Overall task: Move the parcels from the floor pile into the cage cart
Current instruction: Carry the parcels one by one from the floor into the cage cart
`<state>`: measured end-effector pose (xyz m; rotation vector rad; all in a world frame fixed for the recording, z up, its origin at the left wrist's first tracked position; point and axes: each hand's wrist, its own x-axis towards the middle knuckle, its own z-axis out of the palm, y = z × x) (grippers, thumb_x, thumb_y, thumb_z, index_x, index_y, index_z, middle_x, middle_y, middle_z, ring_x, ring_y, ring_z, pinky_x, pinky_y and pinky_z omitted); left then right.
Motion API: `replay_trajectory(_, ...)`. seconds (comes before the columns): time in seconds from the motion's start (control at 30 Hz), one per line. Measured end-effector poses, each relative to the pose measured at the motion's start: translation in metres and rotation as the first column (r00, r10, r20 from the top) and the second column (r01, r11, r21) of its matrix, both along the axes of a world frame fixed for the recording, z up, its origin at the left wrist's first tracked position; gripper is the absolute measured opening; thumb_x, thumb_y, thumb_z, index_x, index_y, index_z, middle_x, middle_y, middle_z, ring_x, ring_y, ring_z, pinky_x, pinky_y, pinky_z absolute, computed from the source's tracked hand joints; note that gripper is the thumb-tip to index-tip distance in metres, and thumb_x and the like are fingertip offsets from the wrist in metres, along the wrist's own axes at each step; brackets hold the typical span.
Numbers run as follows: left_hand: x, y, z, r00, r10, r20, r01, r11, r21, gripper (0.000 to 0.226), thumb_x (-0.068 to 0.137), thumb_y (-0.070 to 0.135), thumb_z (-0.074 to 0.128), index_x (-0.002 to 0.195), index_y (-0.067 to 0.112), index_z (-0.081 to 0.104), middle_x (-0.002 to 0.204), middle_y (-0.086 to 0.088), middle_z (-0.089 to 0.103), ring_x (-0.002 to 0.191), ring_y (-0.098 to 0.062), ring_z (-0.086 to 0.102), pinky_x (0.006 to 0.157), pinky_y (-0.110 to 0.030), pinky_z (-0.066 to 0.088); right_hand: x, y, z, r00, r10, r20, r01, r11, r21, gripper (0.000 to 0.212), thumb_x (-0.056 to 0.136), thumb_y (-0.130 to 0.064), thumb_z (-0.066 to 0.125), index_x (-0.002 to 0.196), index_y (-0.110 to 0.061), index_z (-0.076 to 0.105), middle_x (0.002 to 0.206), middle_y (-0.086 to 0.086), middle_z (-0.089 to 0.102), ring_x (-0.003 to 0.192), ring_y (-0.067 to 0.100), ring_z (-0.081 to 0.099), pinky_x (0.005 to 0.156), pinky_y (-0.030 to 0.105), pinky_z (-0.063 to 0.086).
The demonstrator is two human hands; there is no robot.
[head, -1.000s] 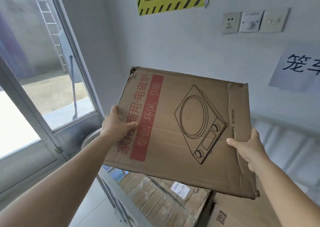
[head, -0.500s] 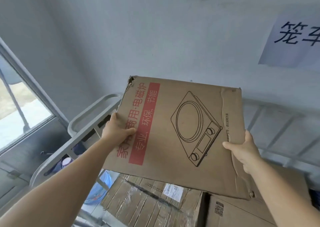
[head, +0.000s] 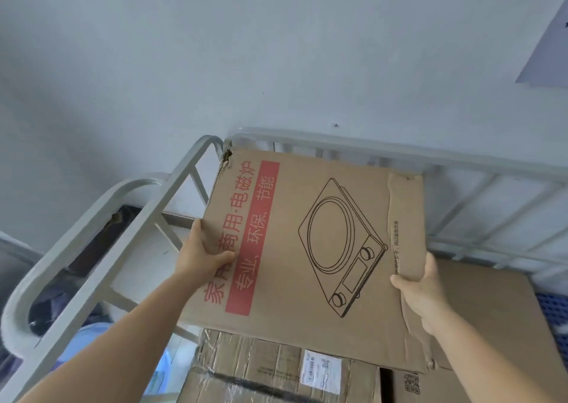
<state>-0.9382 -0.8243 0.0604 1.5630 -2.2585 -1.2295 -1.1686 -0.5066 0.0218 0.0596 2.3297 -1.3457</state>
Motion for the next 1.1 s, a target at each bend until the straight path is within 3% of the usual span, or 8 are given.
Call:
replay_trajectory(0.13, -0.019, -0.028, -0.042, 1.0, -0.022, 0.012, 0.022, 1.0, 0.011, 0.102, 0.074, 0.03, 0.082, 0.15, 0.031, 0.013, 0.142, -0.002, 0.043, 0.117, -0.029, 0.055, 0.084, -0.044, 0.053, -0.01, -0.023, -0.038, 0.999, -0.013, 0.034, 0.012, 0.999, 0.048, 0.077, 0.086, 0.005, 0.064, 0.148, -0.023, 0.028, 0.127, 0.004, 0.056, 0.104, 0.022, 0.052, 0.089, 0.032, 0.037)
replay_trajectory(0.27, -0.032, -0.051, -0.089, 0.999, -0.035, 0.006, 0.035, 0.999, 0.006, 0.091, 0.072, 0.029, 0.082, 0.141, 0.033, 0.024, 0.128, 0.003, 0.052, 0.113, -0.023, 0.057, 0.083, -0.041, 0.052, -0.018, -0.04, -0.076, 0.998, -0.025, 0.064, 0.021, 0.997, 0.073, 0.083, 0.087, 0.004, 0.064, 0.15, -0.028, 0.022, 0.125, 0.001, 0.056, 0.105, 0.021, 0.052, 0.092, 0.032, 0.038)
replay_trajectory(0.5, -0.041, -0.074, -0.16, 0.996, -0.047, 0.074, 0.043, 0.998, 0.049, 0.099, 0.072, 0.029, 0.082, 0.146, 0.034, 0.016, 0.132, 0.0, 0.047, 0.113, -0.026, 0.056, 0.081, -0.042, 0.052, -0.024, -0.057, -0.147, 0.984, -0.054, 0.171, 0.039, 0.995, 0.089, 0.094, 0.086, 0.003, 0.066, 0.155, -0.029, 0.013, 0.141, 0.001, 0.051, 0.12, 0.02, 0.053, 0.106, 0.035, 0.036)
replay_trajectory(0.7, -0.045, -0.08, -0.206, 0.991, -0.027, 0.128, 0.015, 0.995, 0.096, 0.107, 0.074, 0.025, 0.082, 0.152, 0.034, 0.009, 0.147, -0.001, 0.04, 0.125, -0.028, 0.05, 0.089, -0.044, 0.049, -0.026, -0.064, -0.184, 0.987, -0.051, 0.152, 0.037, 0.995, 0.096, 0.092, 0.085, 0.006, 0.066, 0.154, -0.027, 0.015, 0.135, -0.001, 0.05, 0.114, 0.017, 0.05, 0.097, 0.027, 0.033)
replay_trajectory(0.9, -0.036, -0.088, -0.223, 0.992, -0.021, 0.128, 0.006, 0.993, 0.12, 0.107, 0.072, 0.027, 0.083, 0.149, 0.04, 0.01, 0.142, 0.001, 0.044, 0.116, -0.027, 0.056, 0.086, -0.047, 0.053, -0.027, -0.061, -0.188, 0.994, -0.001, 0.106, -0.013, 0.992, 0.128, 0.088, 0.083, 0.002, 0.07, 0.152, -0.027, 0.022, 0.123, -0.002, 0.054, 0.107, 0.017, 0.051, 0.091, 0.026, 0.034)
replay_trajectory(1.0, -0.024, -0.082, -0.227, 0.975, -0.059, 0.216, 0.031, 0.991, 0.13, 0.102, 0.075, 0.029, 0.081, 0.151, 0.033, 0.013, 0.143, -0.002, 0.044, 0.113, -0.029, 0.057, 0.08, -0.039, 0.051, -0.017, -0.05, -0.196, 0.976, 0.017, 0.217, -0.05, 0.988, 0.148, 0.085, 0.087, -0.002, 0.068, 0.154, -0.026, 0.021, 0.129, -0.001, 0.055, 0.11, 0.017, 0.052, 0.094, 0.028, 0.036)
replay_trajectory(1.1, -0.013, -0.074, -0.234, 0.958, -0.093, 0.271, 0.06, 0.99, 0.128, 0.089, 0.076, 0.032, 0.079, 0.147, 0.036, 0.024, 0.139, -0.004, 0.046, 0.107, -0.027, 0.06, 0.082, -0.044, 0.055, 0.006, -0.039, -0.209, 0.942, 0.052, 0.331, -0.112, 0.98, 0.166, 0.082, 0.09, -0.011, 0.065, 0.155, -0.029, 0.018, 0.144, -0.003, 0.05, 0.125, 0.02, 0.05, 0.104, 0.034, 0.036)
